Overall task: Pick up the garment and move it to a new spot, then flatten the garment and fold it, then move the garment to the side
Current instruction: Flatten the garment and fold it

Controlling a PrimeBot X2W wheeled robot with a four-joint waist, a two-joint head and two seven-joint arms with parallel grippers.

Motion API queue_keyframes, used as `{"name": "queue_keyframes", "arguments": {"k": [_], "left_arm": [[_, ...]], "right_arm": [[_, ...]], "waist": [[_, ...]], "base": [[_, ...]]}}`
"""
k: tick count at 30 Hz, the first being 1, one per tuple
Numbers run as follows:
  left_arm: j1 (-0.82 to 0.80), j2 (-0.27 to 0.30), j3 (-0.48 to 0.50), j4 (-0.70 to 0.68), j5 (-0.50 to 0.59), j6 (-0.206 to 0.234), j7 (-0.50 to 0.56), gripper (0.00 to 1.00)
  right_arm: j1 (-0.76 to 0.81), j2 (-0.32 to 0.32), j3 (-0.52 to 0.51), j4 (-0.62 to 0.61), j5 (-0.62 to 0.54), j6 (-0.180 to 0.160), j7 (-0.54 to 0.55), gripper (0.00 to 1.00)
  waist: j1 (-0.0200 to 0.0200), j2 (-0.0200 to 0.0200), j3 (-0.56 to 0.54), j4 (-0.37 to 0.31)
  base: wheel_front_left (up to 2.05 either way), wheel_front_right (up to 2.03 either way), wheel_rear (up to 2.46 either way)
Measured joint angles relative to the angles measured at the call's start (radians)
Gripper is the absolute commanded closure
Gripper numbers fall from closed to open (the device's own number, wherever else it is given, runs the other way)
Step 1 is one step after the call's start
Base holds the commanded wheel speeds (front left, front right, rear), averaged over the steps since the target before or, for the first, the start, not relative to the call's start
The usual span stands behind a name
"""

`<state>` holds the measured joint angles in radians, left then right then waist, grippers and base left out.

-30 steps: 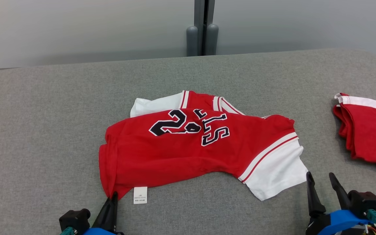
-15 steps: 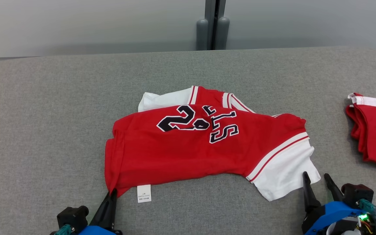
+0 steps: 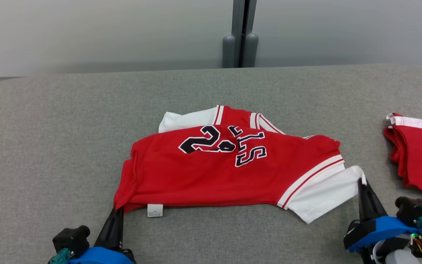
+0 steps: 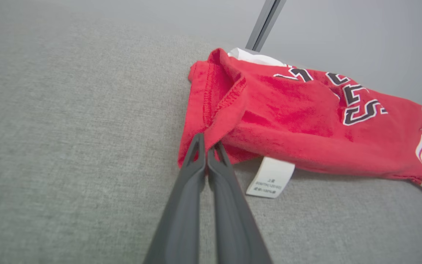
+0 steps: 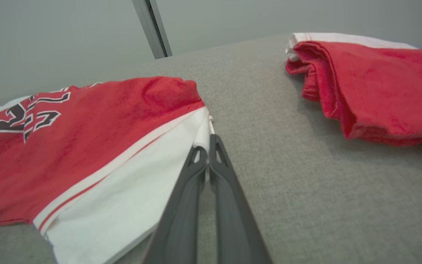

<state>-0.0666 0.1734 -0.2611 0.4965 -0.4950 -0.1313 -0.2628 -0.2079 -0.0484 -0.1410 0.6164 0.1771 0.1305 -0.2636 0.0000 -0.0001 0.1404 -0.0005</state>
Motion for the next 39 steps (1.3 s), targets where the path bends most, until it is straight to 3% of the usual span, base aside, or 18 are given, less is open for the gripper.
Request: {"name": "queue_keyframes", "arguments": {"k": [5,11,16,19,23,30,34,39], "left_arm": [[-0.020,-0.015,0.043,-0.083,-0.006,0.000,0.000,1.00],[-0.136,0.024,0.052,-0.206,-0.044,0.000,0.000,1.00],[-0.299,0.122,0.051,-0.322,-0.116,0.000,0.000,1.00],[-0.418,0.196,0.050,-0.390,-0.105,0.000,0.003,1.00],[-0.535,0.234,0.060,-0.428,-0.106,0.002,0.059,1.00],[-0.655,0.267,0.062,-0.331,-0.119,0.013,0.155,1.00],[-0.741,0.289,0.059,-0.219,-0.111,0.008,0.113,1.00],[-0.935,0.304,0.058,-0.106,-0.093,0.002,0.023,1.00]], "right_arm": [[0.004,0.000,0.003,-0.192,0.159,0.000,0.000,1.00],[-0.073,0.001,-0.006,-0.369,0.308,0.000,0.000,1.00],[-0.214,-0.001,-0.026,-0.504,0.314,0.000,0.001,1.00],[-0.297,-0.001,-0.027,-0.562,0.284,0.000,0.001,1.00],[-0.391,-0.001,-0.008,-0.564,0.210,0.000,0.003,1.00],[-0.565,0.000,0.002,-0.459,0.122,0.000,0.039,1.00],[-0.692,0.001,-0.016,-0.341,0.075,0.000,0.021,1.00],[-0.905,0.003,-0.109,-0.246,0.022,0.001,0.004,1.00]], "waist": [[0.0000,0.0000,-0.051,-0.001],[-0.0001,0.0000,-0.117,-0.005],[0.0000,0.0000,-0.153,-0.009],[0.0000,-0.0001,-0.165,-0.002],[0.0000,-0.0001,-0.158,0.008],[0.0001,0.0002,-0.054,-0.001],[0.0005,0.0005,0.042,-0.013],[0.0005,0.0005,0.144,-0.012]], "base": [[0.00,0.00,0.00],[0.00,0.00,0.00],[0.00,0.00,0.00],[0.00,0.00,0.00],[0.00,0.00,0.00],[0.00,0.00,0.00],[0.00,0.00,0.00],[0.00,0.00,0.00]]}}
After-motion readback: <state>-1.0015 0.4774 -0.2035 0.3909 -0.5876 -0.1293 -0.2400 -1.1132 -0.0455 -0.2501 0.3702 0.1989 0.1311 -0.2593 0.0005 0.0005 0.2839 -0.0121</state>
